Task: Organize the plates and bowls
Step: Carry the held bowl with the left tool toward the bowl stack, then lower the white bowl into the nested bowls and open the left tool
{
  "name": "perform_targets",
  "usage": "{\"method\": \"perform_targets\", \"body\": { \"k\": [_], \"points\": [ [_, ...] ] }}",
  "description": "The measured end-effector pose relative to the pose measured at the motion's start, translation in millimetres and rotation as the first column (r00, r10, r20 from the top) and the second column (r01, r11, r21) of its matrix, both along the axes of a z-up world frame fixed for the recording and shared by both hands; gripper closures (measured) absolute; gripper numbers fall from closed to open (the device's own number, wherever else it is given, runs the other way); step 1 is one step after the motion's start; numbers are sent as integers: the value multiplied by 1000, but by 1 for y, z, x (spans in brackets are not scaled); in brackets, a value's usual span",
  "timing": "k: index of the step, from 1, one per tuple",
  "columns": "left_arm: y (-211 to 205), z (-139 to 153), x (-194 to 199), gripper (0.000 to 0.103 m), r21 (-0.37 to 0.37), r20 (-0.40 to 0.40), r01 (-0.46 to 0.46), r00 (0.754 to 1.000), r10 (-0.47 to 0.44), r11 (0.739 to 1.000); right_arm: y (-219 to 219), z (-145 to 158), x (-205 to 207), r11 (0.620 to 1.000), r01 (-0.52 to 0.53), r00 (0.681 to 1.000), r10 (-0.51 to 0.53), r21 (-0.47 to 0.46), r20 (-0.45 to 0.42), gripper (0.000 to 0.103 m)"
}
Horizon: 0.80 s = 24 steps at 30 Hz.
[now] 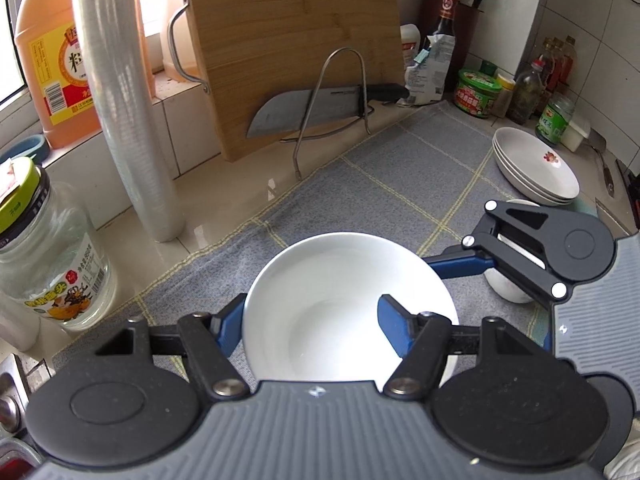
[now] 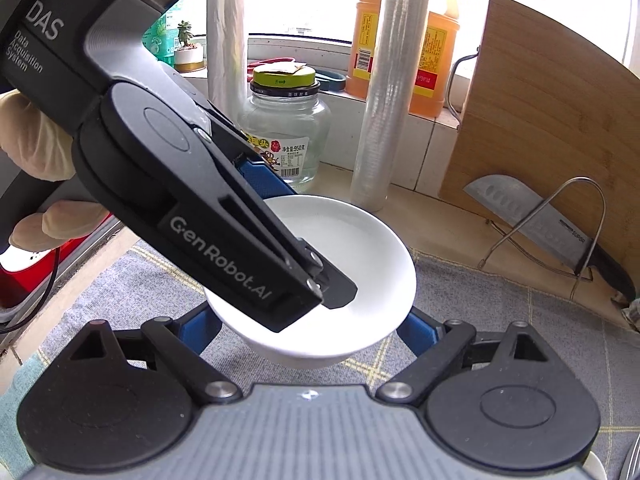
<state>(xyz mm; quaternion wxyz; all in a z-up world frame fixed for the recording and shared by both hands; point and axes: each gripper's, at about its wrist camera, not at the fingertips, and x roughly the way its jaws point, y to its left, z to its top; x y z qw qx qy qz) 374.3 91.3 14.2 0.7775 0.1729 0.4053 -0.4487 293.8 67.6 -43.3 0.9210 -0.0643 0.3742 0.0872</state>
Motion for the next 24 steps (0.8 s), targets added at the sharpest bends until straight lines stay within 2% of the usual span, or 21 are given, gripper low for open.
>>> {"method": "perform_targets", "body": {
  "k": [14,24],
  "points": [
    [-54,20,-50,35,-12,39,128,991,-127,992,-43,14,-59,993,117,993,-117,2,24,8],
    [-113,34,-82,35,-31,75,257,964,-254,966,-89,24,-99,969,244,969,-243,-22,50,8]
  ]
}}
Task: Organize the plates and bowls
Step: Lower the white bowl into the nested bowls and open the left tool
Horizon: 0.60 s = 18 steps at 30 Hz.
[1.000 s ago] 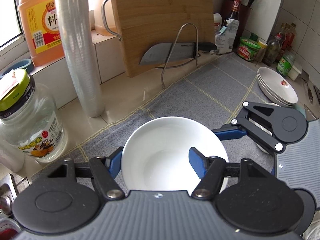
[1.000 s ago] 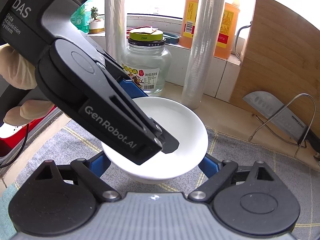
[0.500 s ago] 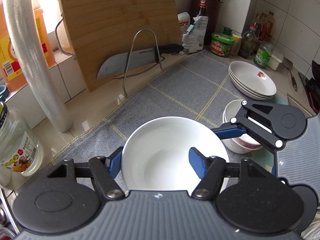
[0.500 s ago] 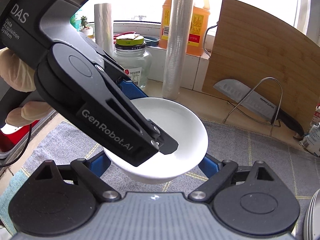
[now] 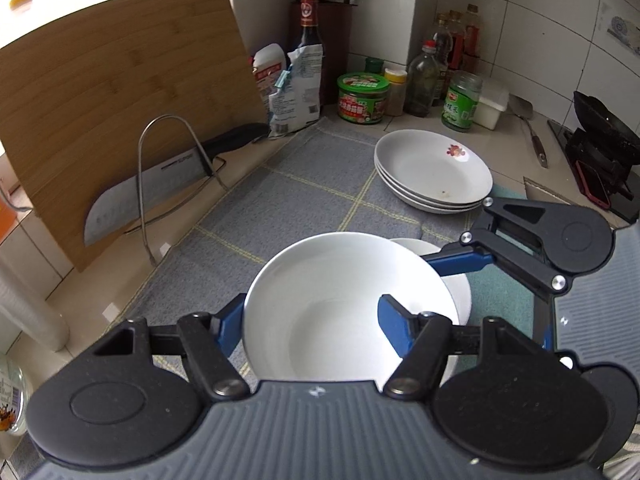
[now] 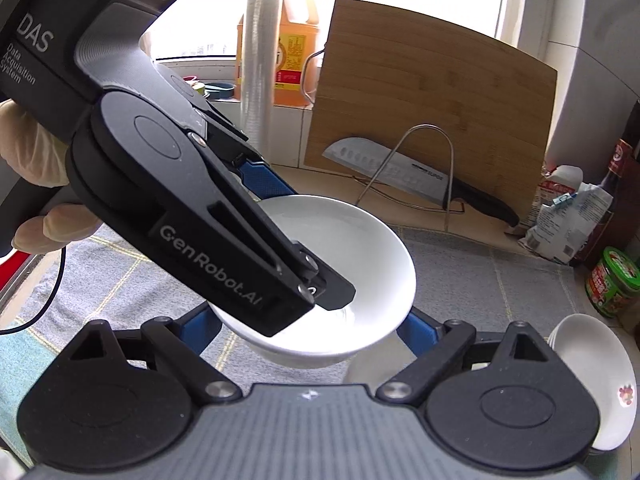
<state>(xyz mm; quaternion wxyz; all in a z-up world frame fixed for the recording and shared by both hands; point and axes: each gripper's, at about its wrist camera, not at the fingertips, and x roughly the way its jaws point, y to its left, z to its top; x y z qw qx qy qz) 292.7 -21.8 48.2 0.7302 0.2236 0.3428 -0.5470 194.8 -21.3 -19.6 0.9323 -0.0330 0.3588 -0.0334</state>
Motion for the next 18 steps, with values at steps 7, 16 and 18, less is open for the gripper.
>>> {"method": "perform_targets", "body": {
  "k": [7,16,18],
  "points": [
    [-38,1,-12,35,-5,9,82,997,-82,997,-27,2,-19,997,80,997,-80,-14,3,8],
    [-65,-9,-18,35,12,-7,130,991,-130,991,-52,-6,-28,990,137,990,-137,15,-16,8],
    [-68,-13,-17,35,20,-20,132,991,-132,991,-56,-11,-27,989,146,989,-145,38,-28,7]
  ]
}}
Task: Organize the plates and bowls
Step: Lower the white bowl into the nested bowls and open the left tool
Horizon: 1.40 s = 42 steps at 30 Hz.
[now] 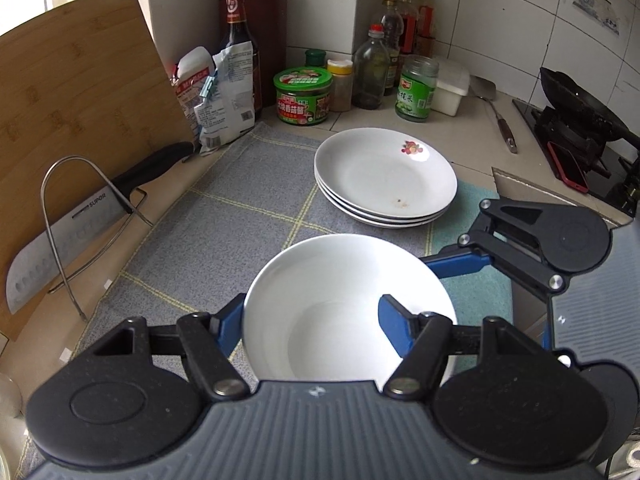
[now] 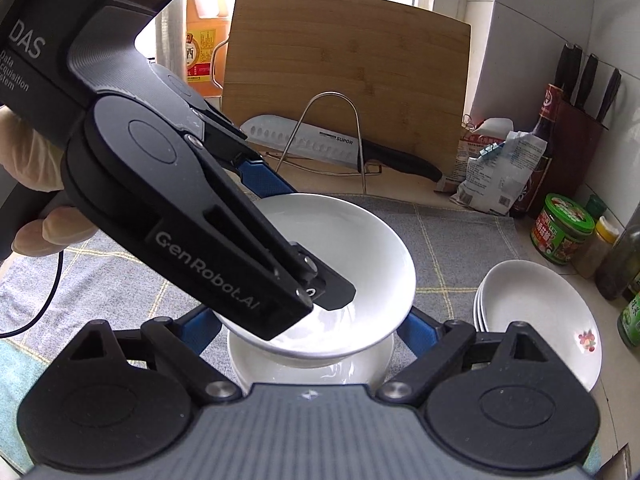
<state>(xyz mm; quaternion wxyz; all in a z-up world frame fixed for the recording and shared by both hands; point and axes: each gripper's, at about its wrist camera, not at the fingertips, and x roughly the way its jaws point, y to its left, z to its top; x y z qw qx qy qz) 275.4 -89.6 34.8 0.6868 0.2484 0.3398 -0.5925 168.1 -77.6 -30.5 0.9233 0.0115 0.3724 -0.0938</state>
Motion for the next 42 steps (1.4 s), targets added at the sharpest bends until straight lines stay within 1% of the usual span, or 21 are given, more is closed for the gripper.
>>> {"method": "perform_targets", "body": {
  "k": [4,14,22,32,36,38,40,42],
  "points": [
    [-4,-7,-2,35,13,-5,1,1000,0,1000,-6,-7,0,999,14,1000,-14,38,-12,8],
    [-6,-17,-2,35,16,-24,-1,1000,1,1000,-11,-15,-2,997,17,1000,-15,70,-21,7],
    [-6,-23,-5,35,7,-24,-2,1000,2,1000,-9,-17,-2,1000,5,999,-4,27,-38,7],
    [-3,-26,-4,34,1,-31,-4,1000,4,1000,-8,-17,-3,1000,1,999,0,23,-32,7],
    [-3,-29,-2,32,-4,-42,-9,999,9,1000,-9,-18,-3,1000,4,1000,-3,30,-29,6],
    [-1,-28,-1,32,-12,-36,-19,999,19,1000,-9,-18,-4,999,12,1000,-12,31,-22,1],
    [3,-25,1,27,-25,-36,-33,999,32,999,-9,-16,-5,999,10,1000,-9,41,-10,0],
    [8,-20,4,25,-41,-30,-51,998,50,998,-8,-14,-8,999,12,1000,-12,48,-7,0]
  ]
}}
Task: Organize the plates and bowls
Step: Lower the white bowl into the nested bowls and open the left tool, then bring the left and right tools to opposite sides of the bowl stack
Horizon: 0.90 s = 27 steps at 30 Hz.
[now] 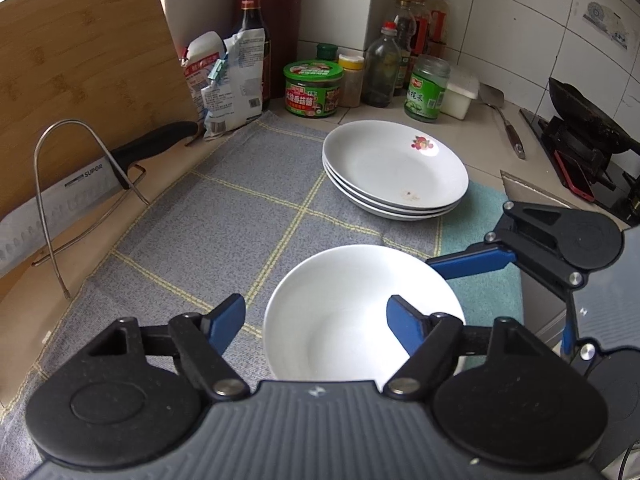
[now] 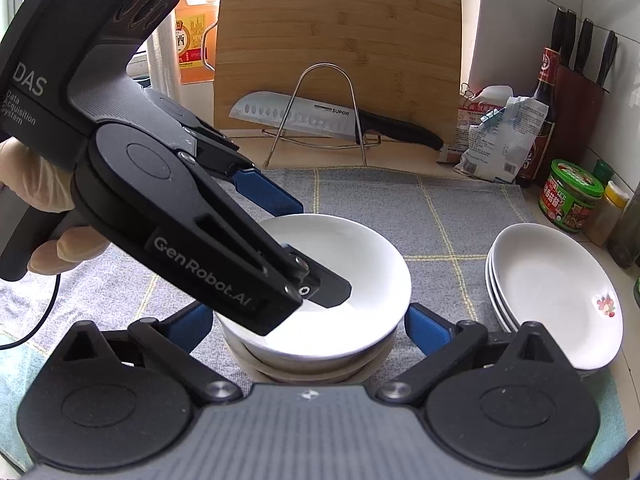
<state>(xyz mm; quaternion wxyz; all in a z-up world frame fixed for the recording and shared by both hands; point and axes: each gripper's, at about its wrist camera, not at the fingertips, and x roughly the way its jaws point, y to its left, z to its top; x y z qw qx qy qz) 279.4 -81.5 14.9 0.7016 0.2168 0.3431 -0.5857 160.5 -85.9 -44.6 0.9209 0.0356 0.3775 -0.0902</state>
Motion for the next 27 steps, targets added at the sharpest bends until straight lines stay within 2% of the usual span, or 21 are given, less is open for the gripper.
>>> {"method": "perform_targets", "body": {
  "k": [4,12,17,27],
  "points": [
    [13,9,8,18,-29,14,-50,999,51,998,3,5,-7,1000,6,1000,-6,-6,7,0],
    [42,13,13,12,-66,56,-150,987,153,987,3,22,-16,998,56,995,-54,-16,81,0],
    [59,10,8,12,-83,57,-192,979,197,978,-4,13,-13,995,98,994,-97,-19,46,0],
    [88,7,-1,9,-105,75,-173,981,181,979,3,16,-24,995,90,995,-88,-41,35,0]
  ]
}}
